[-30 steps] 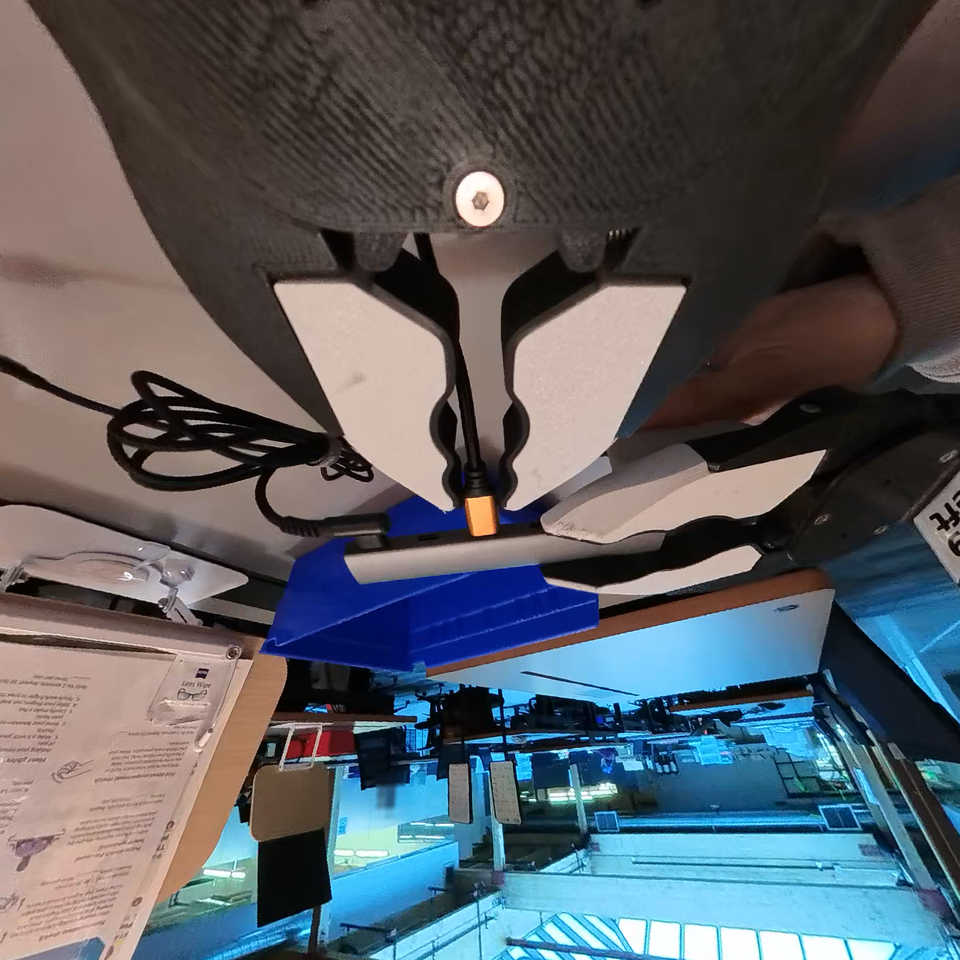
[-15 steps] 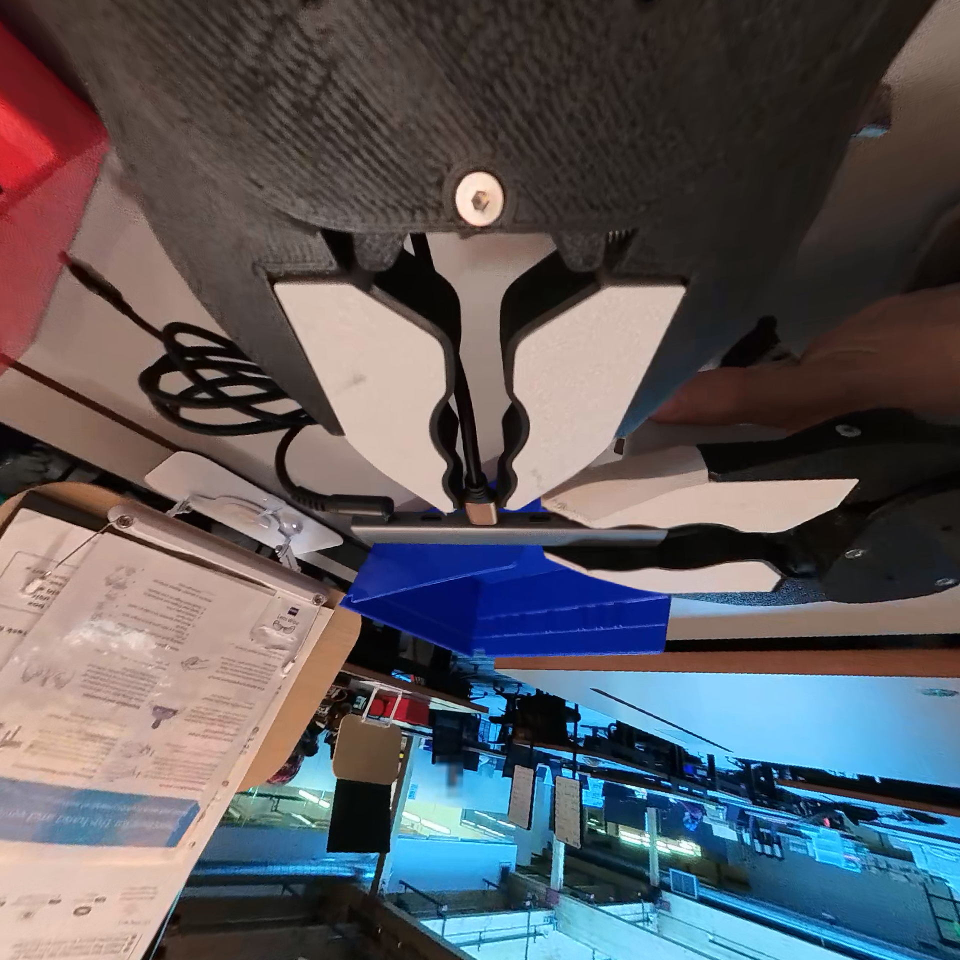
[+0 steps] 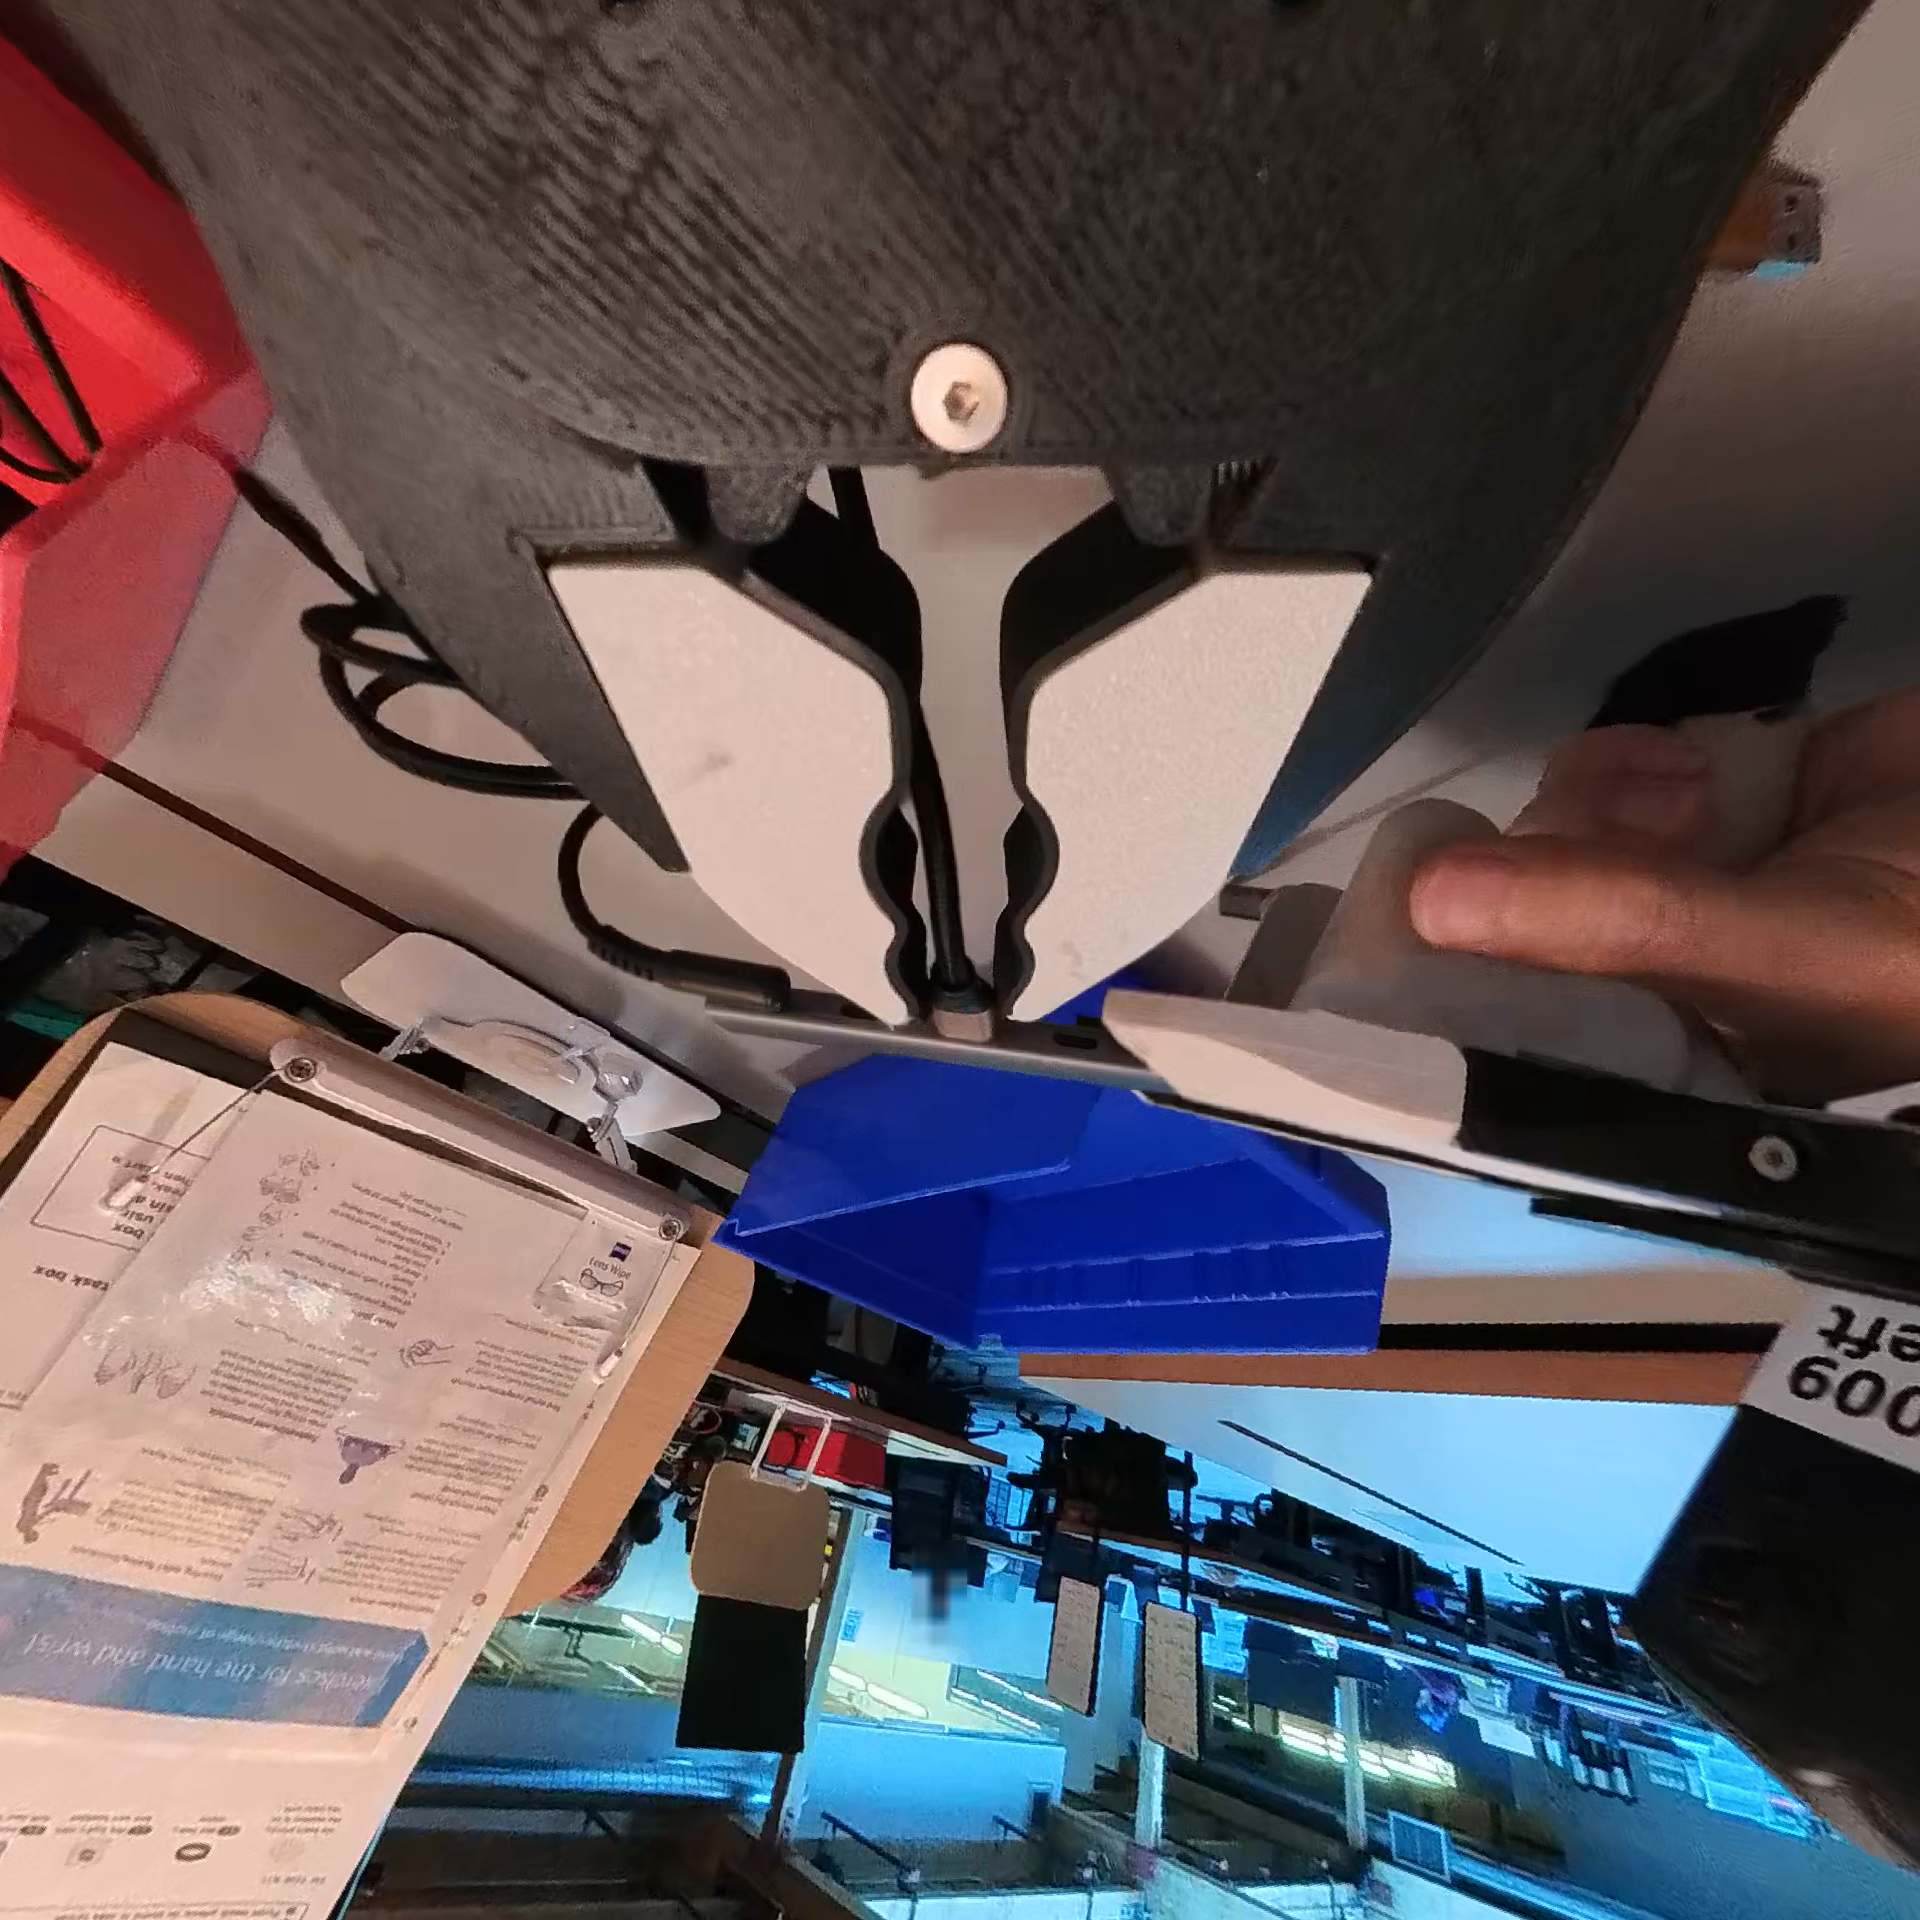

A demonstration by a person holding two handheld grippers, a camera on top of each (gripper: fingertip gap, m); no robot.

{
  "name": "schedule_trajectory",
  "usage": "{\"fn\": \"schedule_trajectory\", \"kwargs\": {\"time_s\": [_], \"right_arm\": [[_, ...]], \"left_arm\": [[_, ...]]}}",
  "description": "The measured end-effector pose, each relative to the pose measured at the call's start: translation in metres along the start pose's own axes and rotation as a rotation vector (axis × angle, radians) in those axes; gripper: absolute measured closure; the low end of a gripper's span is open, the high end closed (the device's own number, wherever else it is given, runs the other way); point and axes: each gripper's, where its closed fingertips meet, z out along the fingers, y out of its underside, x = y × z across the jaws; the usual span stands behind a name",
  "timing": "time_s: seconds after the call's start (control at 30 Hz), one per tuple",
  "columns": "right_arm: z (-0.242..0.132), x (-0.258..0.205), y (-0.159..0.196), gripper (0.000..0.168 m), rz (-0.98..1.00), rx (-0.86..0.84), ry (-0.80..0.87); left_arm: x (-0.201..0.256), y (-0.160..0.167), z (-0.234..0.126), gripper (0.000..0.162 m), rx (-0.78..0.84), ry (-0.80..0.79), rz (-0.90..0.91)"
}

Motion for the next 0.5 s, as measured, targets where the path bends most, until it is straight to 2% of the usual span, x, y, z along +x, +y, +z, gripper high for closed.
{"fn": "schedule_trajectory", "kwargs": {"time_s": [0.07, 0.17, 0.3, 0.5], "right_arm": [[0.000, 0.000, 0.001, 0.156, 0.017, 0.000, -0.005], [0.001, 0.000, 0.005, 0.156, 0.030, -0.013, -0.001], [0.002, 0.001, 0.008, 0.156, 0.041, -0.029, -0.008], [0.001, -0.002, 0.002, 0.155, 0.112, 0.030, -0.049]], "left_arm": [[0.001, -0.005, -0.001, 0.135, 0.031, -0.008, -0.012], [-0.005, 0.003, 0.001, 0.137, -0.013, -0.056, 0.074], [-0.007, 0.006, 0.001, 0.137, -0.044, -0.060, 0.074], [-0.005, -0.003, -0.003, 0.137, 0.018, -0.165, 0.354]]}}
